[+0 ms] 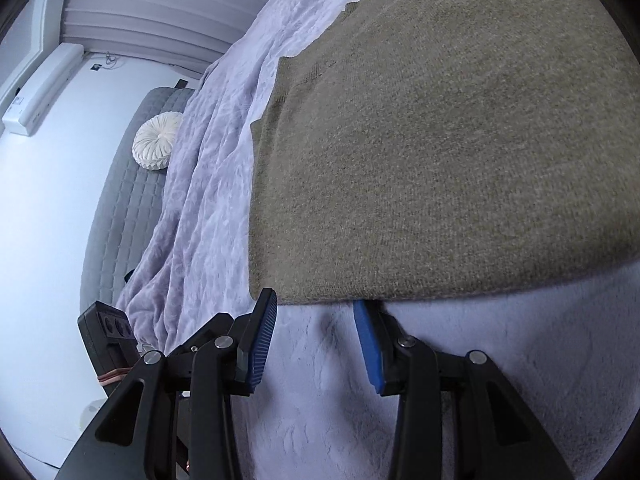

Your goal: Fold small clothes

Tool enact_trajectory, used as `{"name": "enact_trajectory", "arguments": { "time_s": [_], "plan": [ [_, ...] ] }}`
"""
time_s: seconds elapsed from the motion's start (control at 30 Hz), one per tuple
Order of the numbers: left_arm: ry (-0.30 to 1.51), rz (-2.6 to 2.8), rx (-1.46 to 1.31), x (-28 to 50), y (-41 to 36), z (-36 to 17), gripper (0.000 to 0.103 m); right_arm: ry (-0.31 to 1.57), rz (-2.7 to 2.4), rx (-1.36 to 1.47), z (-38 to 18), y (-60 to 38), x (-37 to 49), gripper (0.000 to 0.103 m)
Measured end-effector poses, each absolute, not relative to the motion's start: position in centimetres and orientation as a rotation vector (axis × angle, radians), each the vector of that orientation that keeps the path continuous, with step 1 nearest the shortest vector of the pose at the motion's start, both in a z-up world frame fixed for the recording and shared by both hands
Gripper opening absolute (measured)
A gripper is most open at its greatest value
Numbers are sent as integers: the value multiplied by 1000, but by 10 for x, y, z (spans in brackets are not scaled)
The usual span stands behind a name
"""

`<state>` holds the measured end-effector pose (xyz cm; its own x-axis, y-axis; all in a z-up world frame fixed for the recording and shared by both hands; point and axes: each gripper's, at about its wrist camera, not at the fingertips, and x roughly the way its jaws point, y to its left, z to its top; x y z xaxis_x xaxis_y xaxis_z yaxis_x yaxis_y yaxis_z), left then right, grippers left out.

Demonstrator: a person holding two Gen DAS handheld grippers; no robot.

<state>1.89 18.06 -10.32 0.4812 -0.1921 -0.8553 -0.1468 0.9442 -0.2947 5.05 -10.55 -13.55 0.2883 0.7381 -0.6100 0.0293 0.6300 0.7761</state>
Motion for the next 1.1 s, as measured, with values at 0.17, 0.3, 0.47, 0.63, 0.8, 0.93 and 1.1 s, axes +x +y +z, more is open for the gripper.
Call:
{"name": "enact_trajectory", "arguments": {
  "time_s": [0.17,0.3,0.47,0.63,0.8,0.93,1.1],
  "plan": [
    [1070,-46,-390,22,184,-105,103,1196,540,825,-138,-100,58,44],
    [1072,-46,-420,27,186,-107,103,1188,538,874,-140,-96,63,47],
    [1059,-68,-475,29,193,-107,103,1192,544,910,-144,-86,71,49],
    [1056,-101,-565,32,202,-110,103,1216,587,961,-149,-86,78,35],
    [1024,-273,-717,51,209,-109,103,1107,619,964,-122,-95,92,9],
    [1038,-449,-903,90,212,-122,103,1031,669,905,-92,-97,98,9],
    [1056,-555,-1052,142,212,-137,103,1017,685,859,-82,-97,100,9]
  ]
}}
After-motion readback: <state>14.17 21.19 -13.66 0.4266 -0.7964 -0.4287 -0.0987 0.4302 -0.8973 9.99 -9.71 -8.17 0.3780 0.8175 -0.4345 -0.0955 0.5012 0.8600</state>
